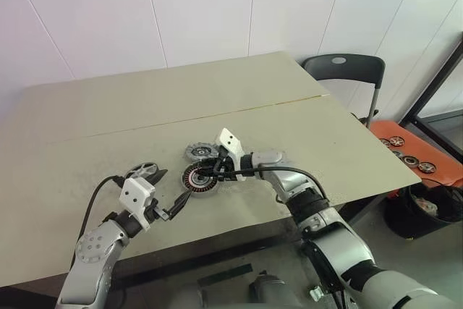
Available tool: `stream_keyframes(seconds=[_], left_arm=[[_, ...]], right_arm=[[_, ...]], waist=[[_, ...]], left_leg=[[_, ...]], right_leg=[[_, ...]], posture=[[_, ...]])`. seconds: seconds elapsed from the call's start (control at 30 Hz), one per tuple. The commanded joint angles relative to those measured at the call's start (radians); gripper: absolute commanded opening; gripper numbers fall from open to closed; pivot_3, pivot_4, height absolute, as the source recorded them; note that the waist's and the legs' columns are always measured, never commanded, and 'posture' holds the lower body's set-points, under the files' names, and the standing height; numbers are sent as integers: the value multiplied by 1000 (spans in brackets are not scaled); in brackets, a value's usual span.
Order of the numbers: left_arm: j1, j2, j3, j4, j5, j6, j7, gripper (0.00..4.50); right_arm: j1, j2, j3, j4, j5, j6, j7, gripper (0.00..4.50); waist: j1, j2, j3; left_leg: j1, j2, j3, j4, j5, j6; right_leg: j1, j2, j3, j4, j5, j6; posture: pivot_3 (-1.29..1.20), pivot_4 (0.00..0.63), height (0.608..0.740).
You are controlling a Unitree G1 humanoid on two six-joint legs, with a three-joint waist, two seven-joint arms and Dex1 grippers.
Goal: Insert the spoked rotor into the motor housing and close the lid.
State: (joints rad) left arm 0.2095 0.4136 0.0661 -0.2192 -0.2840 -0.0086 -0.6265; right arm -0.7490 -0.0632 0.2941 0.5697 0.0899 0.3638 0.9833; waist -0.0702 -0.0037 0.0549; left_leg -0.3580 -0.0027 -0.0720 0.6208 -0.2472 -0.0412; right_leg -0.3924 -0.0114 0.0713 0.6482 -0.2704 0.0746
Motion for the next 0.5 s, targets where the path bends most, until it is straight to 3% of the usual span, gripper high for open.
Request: stream_keyframes(seconds=[0.03,0.5], left_arm=[[3,9,24,-42,0,-12,10,4500],[15,9,23,-65,-2,-5,23,4500]], right_arm=[[-33,6,27,17,-33,-24,-12,667],[-39,9,52,115,-99,-103,-27,667]], waist=[[0,0,0],[-1,0,0]], left_leg=[[0,0,0,0,0,0],[0,0,0,-1,0,0]], right_leg=[[0,0,0,0,0,0],[-1,0,0,0,0,0]], posture=[[0,0,740],[0,0,740]])
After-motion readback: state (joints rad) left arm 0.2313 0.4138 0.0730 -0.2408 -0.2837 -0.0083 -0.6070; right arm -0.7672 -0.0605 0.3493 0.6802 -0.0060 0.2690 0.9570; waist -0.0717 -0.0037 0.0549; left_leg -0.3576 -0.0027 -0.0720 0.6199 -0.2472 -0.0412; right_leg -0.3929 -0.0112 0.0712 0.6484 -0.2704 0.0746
